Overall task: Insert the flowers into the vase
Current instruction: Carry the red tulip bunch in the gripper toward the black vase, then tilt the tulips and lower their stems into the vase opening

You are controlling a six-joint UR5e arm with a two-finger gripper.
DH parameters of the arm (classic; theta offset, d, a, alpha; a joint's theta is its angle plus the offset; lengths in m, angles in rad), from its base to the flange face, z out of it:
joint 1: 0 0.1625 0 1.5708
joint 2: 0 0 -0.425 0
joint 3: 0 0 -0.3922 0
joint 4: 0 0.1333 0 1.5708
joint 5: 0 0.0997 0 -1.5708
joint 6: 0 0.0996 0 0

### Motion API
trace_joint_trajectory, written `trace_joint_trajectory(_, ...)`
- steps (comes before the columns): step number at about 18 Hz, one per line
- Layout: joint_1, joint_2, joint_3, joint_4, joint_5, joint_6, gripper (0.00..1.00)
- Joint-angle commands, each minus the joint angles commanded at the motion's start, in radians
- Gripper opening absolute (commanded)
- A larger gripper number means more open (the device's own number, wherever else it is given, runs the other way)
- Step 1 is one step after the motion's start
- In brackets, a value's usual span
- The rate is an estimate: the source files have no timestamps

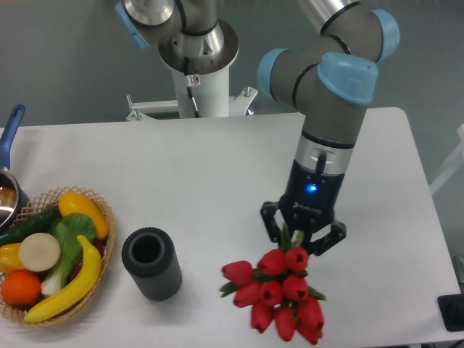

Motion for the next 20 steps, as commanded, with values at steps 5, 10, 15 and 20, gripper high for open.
trace_joint_trajectory(5, -0.065, 0.009, 0.008, 0.063, -0.139, 0.000, 0.00)
trace_joint_trajectory(10, -0.100, 0.015, 0.006, 0.069, -0.331, 0.002, 0.00)
trace_joint_trajectory(15, -0.104, 0.028, -0.020, 0.071, -0.466, 0.011, 0.00)
trace_joint_trajectory(20, -0.103, 0.075, -0.119, 0.074, -0.525, 0.056, 0.00)
